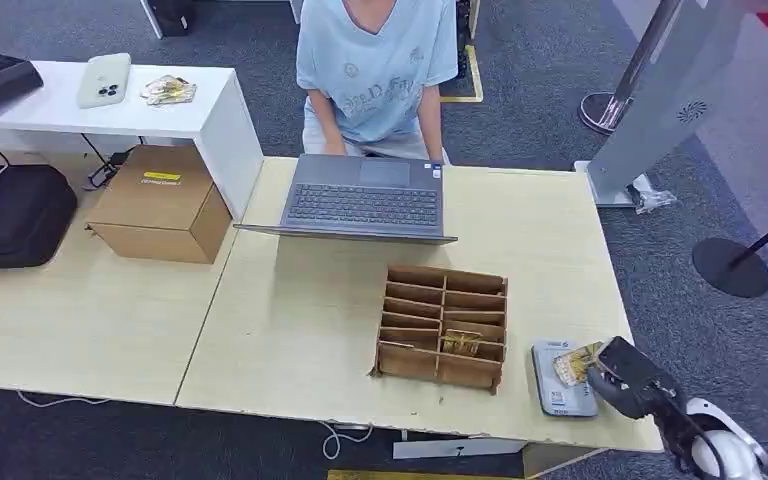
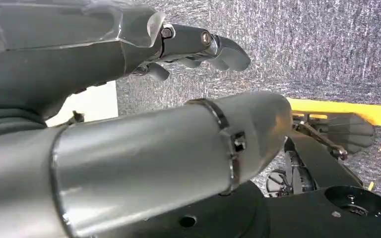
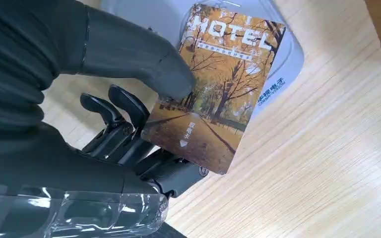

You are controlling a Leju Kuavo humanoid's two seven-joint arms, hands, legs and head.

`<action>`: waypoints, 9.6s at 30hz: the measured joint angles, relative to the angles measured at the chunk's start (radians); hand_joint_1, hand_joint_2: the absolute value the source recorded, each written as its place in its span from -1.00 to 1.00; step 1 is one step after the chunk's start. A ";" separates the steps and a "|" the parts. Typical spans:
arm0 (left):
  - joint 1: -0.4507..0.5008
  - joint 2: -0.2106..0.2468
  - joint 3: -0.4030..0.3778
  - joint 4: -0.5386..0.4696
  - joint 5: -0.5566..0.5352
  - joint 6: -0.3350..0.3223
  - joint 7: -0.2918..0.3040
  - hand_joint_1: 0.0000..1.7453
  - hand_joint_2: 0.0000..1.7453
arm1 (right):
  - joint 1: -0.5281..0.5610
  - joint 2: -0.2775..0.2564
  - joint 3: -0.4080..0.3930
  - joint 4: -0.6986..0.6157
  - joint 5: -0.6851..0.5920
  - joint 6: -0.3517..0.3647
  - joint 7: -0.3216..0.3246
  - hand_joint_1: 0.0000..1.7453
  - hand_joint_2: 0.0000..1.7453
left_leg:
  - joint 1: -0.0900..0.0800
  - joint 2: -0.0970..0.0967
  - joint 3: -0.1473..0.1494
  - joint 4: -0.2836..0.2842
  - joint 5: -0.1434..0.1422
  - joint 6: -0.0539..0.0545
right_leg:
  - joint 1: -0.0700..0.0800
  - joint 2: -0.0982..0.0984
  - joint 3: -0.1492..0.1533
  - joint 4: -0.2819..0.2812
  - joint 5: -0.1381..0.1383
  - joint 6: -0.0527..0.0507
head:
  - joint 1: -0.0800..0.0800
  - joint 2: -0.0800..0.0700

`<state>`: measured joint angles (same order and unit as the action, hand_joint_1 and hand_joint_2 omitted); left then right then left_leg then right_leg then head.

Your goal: Pass the card to the sensor for recognition and then transmit it.

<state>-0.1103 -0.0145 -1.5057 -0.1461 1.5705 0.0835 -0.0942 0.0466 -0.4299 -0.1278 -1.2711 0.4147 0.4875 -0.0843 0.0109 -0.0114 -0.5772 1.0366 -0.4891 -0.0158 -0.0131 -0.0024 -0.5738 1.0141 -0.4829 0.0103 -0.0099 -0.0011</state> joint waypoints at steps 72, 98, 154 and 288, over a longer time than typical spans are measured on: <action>0.001 -0.018 0.041 0.000 0.000 0.025 -0.014 -1.00 -1.00 | -0.191 0.108 0.058 -0.040 -0.110 -0.284 -0.248 1.00 1.00 | 0.000 0.002 0.002 0.000 0.000 0.000 | 0.000 0.001 0.002 0.000 0.001 0.000 | 0.000 0.000; -0.010 -0.024 0.040 0.000 -0.036 0.017 -0.013 -1.00 -1.00 | -0.444 0.180 0.243 0.050 0.456 -0.831 -0.208 1.00 1.00 | 0.000 0.002 0.001 0.000 0.001 0.000 | 0.000 0.002 0.001 0.001 0.002 0.000 | 0.000 0.000; -0.047 -0.025 -0.010 0.000 -0.061 0.012 0.039 -1.00 -1.00 | -1.096 0.430 0.480 0.877 0.584 -0.705 0.032 1.00 1.00 | 0.000 0.000 -0.001 0.000 0.004 -0.002 | 0.000 0.001 -0.001 0.003 0.003 -0.001 | 0.000 0.000; -0.014 -0.026 -0.025 0.000 -0.015 0.027 0.038 -1.00 -1.00 | 0.160 0.361 0.359 -0.547 0.919 -0.501 0.289 -0.68 1.00 | 0.000 0.000 -0.003 -0.001 0.003 -0.003 | 0.000 0.001 -0.003 0.001 0.002 -0.002 | 0.000 0.000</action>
<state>-0.1243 -0.0401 -1.5305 -0.1461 1.5553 0.1110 -0.0561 0.2070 -0.0687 0.2316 -1.8185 1.3336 -0.0134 0.2045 0.0111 -0.0109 -0.5799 1.0355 -0.4866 -0.0185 -0.0131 -0.0017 -0.5769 1.0153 -0.4811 0.0086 -0.0099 -0.0011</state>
